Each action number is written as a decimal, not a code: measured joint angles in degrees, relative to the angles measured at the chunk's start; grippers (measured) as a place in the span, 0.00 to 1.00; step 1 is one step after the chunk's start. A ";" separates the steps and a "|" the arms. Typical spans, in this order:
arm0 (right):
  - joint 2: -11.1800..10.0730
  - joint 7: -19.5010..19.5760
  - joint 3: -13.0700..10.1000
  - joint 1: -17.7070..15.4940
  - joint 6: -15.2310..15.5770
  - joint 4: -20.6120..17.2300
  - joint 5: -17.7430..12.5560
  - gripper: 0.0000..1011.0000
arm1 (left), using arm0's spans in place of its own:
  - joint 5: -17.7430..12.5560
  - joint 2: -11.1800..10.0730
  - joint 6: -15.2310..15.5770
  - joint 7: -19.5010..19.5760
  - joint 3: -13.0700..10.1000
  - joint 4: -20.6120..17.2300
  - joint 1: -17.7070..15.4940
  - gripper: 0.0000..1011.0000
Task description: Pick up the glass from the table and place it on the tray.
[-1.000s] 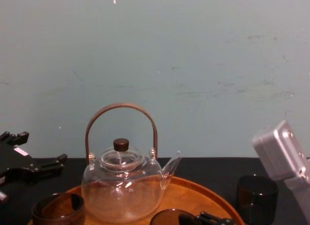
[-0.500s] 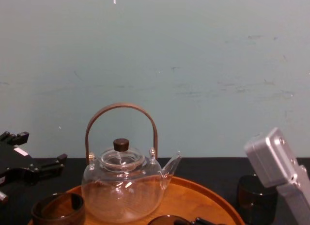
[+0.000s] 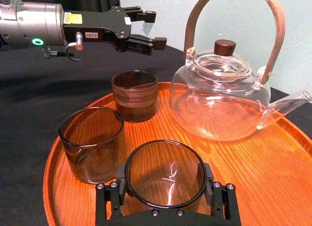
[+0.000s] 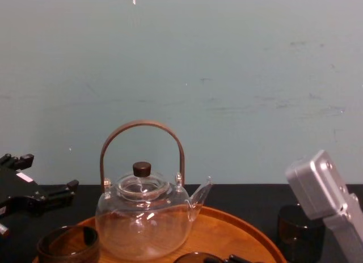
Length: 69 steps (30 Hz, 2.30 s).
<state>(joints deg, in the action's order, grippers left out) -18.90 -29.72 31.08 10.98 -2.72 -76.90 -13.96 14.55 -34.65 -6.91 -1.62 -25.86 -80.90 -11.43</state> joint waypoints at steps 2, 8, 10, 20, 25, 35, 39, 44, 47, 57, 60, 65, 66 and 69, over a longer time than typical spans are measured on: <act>-0.01 0.01 -0.01 0.00 0.01 0.00 0.00 0.90 | 0.00 0.00 0.00 0.00 0.00 0.00 0.00 0.99; -0.05 0.02 -0.03 -0.03 0.04 -0.02 0.00 0.98 | 0.00 0.00 0.00 0.00 0.00 0.00 0.00 0.99; -0.06 0.02 -0.04 -0.04 0.05 -0.03 0.00 0.99 | 0.00 0.00 0.00 0.00 0.00 0.00 0.00 0.99; -0.86 -0.14 -0.66 -0.79 -0.67 -1.49 -0.59 0.99 | 0.00 0.00 0.00 0.00 0.00 0.00 0.00 0.99; -3.89 0.66 -2.91 -4.16 -1.81 -7.95 -1.65 0.99 | 0.00 0.00 0.00 0.00 0.00 0.00 0.00 0.99; -7.68 0.59 -5.46 -9.11 -3.85 -13.47 -3.20 0.99 | 0.00 0.00 0.00 0.00 0.00 0.00 0.00 0.99; -8.41 0.83 -6.58 -10.30 -4.50 -14.23 -3.73 0.99 | 0.00 0.00 0.00 0.00 0.00 0.00 0.00 0.99; -9.16 1.53 -8.28 -11.58 -5.01 -14.64 -4.37 0.99 | 0.00 0.00 0.00 0.00 0.00 0.00 0.00 0.99; -9.70 2.35 -9.78 -12.51 -5.23 -14.68 -4.71 0.99 | 0.00 0.00 0.00 0.00 0.00 0.00 0.00 0.99; -10.26 6.09 -15.71 -14.11 -5.60 -12.36 -4.78 0.99 | 0.00 0.00 0.00 0.00 0.00 0.00 0.00 0.99; -10.06 6.93 -17.38 -14.03 -5.61 -11.15 -4.76 0.99 | 0.00 0.00 0.00 0.00 0.00 0.00 0.00 0.99; -9.61 7.27 -19.22 -13.50 -5.53 -9.40 -4.88 0.99 | 0.00 0.00 0.00 0.00 0.00 0.00 0.00 0.99; -9.38 7.27 -19.68 -13.21 -5.43 -8.83 -4.99 0.99 | 0.00 0.00 0.00 0.00 0.00 0.00 0.00 0.99; -9.02 7.11 -20.17 -12.66 -5.25 -7.85 -5.24 0.99 | 0.00 0.00 0.00 0.00 0.00 0.00 0.00 0.99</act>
<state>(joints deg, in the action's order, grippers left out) -27.92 -22.61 10.91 -1.68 -7.98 -84.75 -19.20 14.55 -34.64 -6.90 -1.62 -25.86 -80.90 -11.43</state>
